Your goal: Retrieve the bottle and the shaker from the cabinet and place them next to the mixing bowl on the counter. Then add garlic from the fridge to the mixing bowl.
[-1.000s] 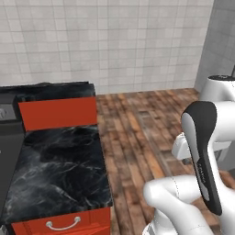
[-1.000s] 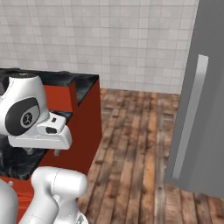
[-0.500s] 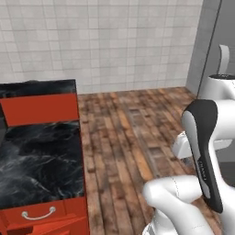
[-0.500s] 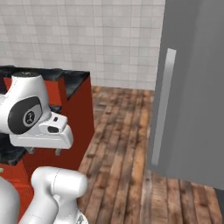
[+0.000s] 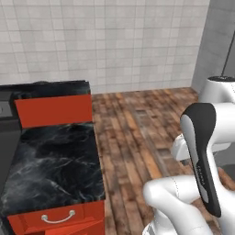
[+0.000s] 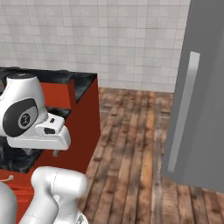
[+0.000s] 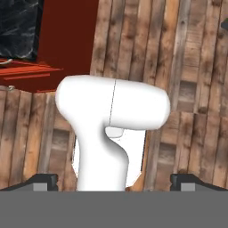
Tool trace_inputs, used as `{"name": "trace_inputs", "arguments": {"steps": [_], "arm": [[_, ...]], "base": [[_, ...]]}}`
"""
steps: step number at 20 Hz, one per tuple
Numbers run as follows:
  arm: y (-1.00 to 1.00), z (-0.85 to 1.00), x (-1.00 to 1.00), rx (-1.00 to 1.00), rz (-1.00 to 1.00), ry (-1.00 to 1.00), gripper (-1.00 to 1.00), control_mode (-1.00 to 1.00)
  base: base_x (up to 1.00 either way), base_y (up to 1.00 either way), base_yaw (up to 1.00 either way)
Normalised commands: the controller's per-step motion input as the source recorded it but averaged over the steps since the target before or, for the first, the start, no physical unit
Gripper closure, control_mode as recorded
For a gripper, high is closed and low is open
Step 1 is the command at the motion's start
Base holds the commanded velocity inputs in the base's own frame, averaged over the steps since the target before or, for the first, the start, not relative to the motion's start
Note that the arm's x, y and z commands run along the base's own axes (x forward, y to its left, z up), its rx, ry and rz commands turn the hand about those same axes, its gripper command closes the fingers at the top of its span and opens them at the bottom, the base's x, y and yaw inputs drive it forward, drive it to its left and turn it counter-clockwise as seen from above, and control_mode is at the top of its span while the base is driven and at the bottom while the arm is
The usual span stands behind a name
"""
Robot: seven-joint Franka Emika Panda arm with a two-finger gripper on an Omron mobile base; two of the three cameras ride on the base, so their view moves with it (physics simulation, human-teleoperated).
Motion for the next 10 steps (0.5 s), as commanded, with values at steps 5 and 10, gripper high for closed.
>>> {"name": "trace_inputs", "arguments": {"steps": [5, 10], "arm": [[0.00, 0.00, 0.00, 0.00, 0.00, 0.00, -1.00, 1.00], [0.00, 0.00, 0.00, 0.00, 0.00, 0.00, -1.00, 1.00]], "base": [[0.06, -0.65, 0.00], [0.11, 0.42, 0.00]]}}
